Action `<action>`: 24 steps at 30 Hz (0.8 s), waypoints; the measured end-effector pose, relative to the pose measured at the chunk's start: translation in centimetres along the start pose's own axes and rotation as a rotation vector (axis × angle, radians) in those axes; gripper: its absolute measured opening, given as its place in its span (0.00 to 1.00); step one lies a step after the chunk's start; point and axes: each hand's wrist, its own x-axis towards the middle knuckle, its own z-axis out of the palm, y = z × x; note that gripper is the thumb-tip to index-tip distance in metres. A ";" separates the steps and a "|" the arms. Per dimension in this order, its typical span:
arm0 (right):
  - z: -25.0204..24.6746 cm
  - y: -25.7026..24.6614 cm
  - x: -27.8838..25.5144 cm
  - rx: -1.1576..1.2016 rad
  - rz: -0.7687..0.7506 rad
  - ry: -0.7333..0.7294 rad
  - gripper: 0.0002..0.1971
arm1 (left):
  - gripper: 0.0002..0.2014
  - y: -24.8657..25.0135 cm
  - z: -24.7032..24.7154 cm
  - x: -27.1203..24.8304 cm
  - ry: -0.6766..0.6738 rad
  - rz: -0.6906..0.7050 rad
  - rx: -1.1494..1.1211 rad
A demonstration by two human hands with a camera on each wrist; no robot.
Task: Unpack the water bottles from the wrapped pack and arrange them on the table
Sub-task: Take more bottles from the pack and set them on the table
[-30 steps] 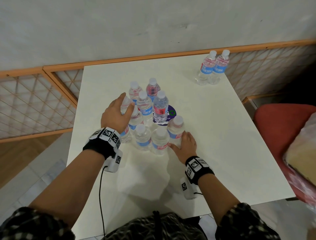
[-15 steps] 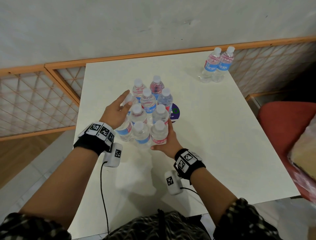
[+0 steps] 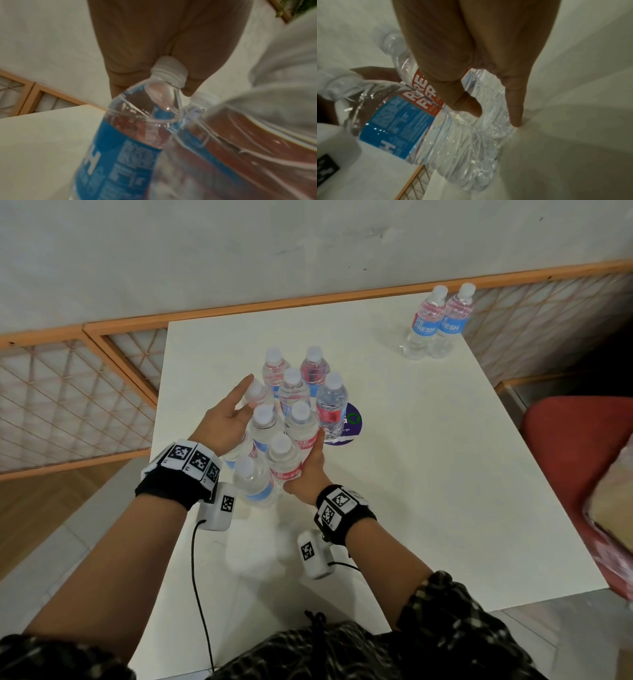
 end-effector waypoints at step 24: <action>-6.5 -4.5 2.2 0.004 0.019 -0.035 0.54 | 0.43 3.4 1.8 -4.1 -0.094 0.102 0.731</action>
